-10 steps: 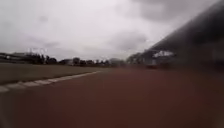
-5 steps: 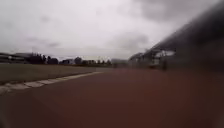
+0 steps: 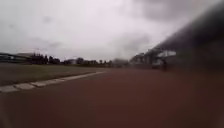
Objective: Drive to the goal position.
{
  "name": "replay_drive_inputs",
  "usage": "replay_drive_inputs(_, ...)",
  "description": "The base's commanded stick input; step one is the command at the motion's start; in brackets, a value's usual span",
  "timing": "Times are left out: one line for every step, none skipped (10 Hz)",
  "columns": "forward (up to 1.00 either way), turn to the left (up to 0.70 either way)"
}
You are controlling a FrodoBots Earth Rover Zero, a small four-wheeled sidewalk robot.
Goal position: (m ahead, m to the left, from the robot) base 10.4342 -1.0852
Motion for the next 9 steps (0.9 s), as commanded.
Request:
replay_drive_inputs(1.00, -0.34)
replay_drive_inputs(1.00, -0.40)
replay_drive_inputs(1.00, -0.40)
replay_drive_inputs(1.00, -0.40)
replay_drive_inputs(1.00, 0.00)
replay_drive_inputs(1.00, 0.00)
replay_drive_inputs(1.00, 0.00)
replay_drive_inputs(1.00, 0.00)
replay_drive_inputs(1.00, 0.00)
